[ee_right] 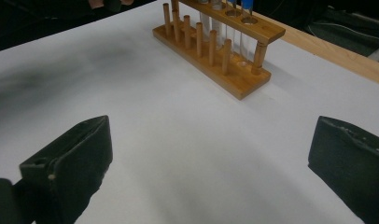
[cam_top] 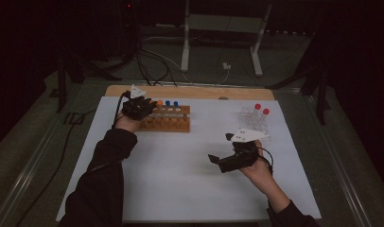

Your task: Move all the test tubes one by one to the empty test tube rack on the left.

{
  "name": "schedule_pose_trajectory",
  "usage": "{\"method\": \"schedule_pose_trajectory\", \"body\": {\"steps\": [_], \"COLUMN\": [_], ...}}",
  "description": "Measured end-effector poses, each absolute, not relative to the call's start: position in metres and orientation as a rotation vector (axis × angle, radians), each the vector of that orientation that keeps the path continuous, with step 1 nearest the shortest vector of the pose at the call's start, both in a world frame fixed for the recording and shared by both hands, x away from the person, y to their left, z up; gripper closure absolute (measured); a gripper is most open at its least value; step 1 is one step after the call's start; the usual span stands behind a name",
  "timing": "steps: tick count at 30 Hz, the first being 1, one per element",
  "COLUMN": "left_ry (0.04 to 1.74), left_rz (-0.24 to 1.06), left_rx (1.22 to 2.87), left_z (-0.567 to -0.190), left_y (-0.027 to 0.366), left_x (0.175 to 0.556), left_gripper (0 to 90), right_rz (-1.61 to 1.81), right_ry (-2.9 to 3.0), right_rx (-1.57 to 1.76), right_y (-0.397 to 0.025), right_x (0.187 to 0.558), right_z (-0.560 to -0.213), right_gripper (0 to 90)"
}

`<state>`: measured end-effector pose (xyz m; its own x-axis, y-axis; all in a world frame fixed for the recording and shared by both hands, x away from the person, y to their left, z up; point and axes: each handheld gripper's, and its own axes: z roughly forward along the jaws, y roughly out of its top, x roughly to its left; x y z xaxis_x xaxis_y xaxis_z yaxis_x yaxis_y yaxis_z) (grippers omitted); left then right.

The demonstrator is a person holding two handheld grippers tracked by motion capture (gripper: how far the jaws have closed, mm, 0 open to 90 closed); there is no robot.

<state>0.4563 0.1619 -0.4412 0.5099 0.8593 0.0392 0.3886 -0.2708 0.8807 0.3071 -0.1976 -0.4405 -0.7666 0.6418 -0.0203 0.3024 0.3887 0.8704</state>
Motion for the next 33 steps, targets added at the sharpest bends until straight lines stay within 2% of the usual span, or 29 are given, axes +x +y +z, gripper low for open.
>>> {"method": "schedule_pose_trajectory", "body": {"steps": [3, 9, 19, 21, 24, 33], "left_ry": [1.007, 0.96, 0.806, 0.784, 0.746, 0.67], "left_rz": [0.68, 0.636, 0.473, 0.439, 0.402, 0.317], "left_rx": [1.852, 1.82, 1.849, 1.874, 1.892, 1.896], "left_z": [-0.433, -0.421, -0.423, -0.425, -0.43, -0.446], "left_y": [0.162, 0.166, 0.165, 0.163, 0.16, 0.16], "left_x": [0.449, 0.43, 0.387, 0.379, 0.367, 0.337], "left_gripper": [51.9, 38.5, 15.4, 8.1, 2.7, 1.4], "right_rz": [1.333, 1.335, 1.352, 1.351, 1.341, 1.327], "right_ry": [2.291, 2.269, 2.164, 2.133, 2.09, 1.94], "right_rx": [0.824, 0.829, 0.882, 0.9, 0.926, 1.028], "right_y": [-0.199, -0.204, -0.23, -0.238, -0.252, -0.302], "right_x": [0.307, 0.307, 0.311, 0.311, 0.313, 0.32], "right_z": [-0.44, -0.436, -0.419, -0.415, -0.409, -0.399], "right_gripper": [0.0, 0.0, 0.0, 0.0, 0.0, 0.0]}}
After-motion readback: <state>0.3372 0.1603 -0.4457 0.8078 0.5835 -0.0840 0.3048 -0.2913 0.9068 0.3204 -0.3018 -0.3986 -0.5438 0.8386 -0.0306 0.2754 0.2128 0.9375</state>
